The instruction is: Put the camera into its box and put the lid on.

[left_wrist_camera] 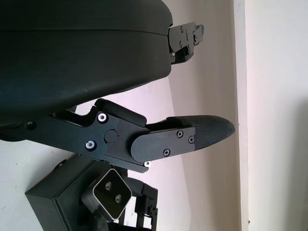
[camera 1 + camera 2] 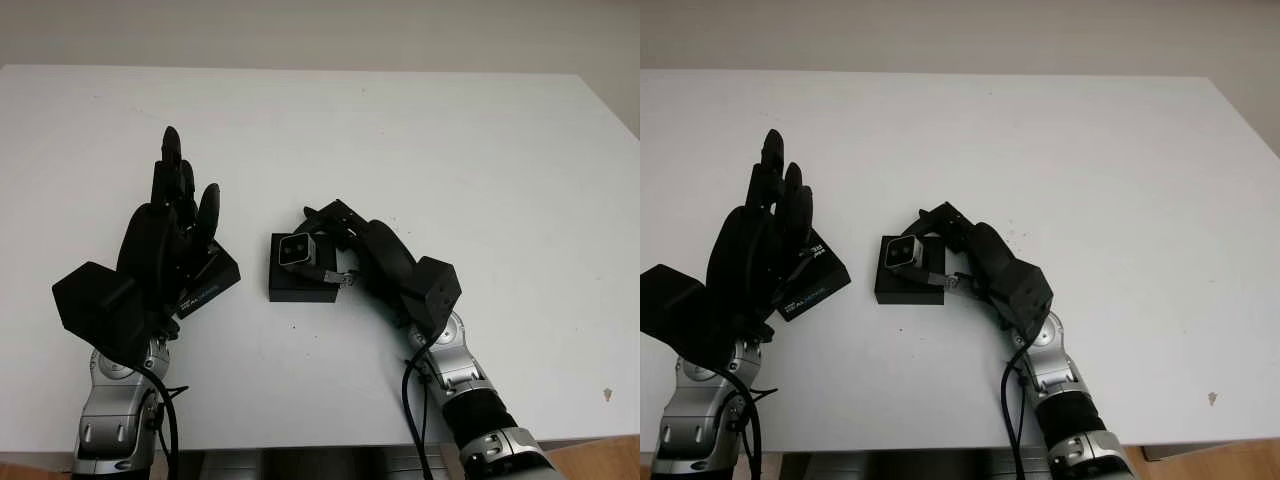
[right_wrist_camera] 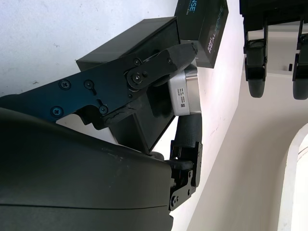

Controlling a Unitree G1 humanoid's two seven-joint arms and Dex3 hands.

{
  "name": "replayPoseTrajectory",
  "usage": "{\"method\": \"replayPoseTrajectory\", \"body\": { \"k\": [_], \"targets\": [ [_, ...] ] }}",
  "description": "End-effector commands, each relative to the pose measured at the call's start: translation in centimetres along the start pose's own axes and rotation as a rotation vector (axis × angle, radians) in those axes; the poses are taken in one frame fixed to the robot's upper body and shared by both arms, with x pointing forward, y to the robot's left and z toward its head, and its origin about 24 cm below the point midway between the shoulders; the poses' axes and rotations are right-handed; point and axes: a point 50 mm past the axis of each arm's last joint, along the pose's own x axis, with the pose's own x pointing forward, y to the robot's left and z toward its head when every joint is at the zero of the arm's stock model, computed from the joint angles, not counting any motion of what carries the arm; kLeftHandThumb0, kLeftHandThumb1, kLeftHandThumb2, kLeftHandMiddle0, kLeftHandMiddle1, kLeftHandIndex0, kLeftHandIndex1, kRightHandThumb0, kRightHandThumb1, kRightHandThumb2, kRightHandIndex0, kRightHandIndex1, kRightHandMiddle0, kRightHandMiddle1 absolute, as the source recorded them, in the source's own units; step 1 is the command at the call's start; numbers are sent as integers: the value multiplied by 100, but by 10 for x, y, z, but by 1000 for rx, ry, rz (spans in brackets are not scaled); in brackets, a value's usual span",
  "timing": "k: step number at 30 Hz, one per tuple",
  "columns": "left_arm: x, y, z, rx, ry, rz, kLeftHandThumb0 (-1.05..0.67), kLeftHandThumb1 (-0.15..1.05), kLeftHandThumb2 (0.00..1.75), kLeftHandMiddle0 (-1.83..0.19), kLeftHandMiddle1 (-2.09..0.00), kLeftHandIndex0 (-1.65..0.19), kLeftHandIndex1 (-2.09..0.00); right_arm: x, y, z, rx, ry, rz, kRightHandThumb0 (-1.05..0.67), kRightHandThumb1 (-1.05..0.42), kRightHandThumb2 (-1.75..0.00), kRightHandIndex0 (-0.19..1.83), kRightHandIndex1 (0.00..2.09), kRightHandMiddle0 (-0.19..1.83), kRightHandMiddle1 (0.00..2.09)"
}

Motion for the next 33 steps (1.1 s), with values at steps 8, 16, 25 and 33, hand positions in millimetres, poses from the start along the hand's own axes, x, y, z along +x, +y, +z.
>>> {"method": "replayPoseTrajectory", "body": {
  "k": [8, 16, 25, 33],
  "targets": [
    [-2, 2, 4, 9, -15, -6, -69, 105, 57, 19, 0, 19, -2, -9, 6, -11, -27, 51, 20, -47, -102, -6, 24, 7, 27, 163],
    [-3, 3, 5, 7, -14, -1, -69, 105, 57, 19, -1, 19, -3, -12, 7, -2, -188, 43, 62, -56, -100, -5, 13, 3, 15, 138],
    [-2, 4, 5, 7, -14, -5, -69, 105, 56, 19, -1, 19, -4, -19, 8, 15, -323, -31, 72, -63, -96, -5, -15, 1, 7, 43],
    [-1, 4, 6, 6, -17, -3, -69, 105, 56, 19, -3, 18, -5, -22, 7, 23, -360, -61, 55, -62, -97, -6, -19, 0, 4, 33]
  ]
}}
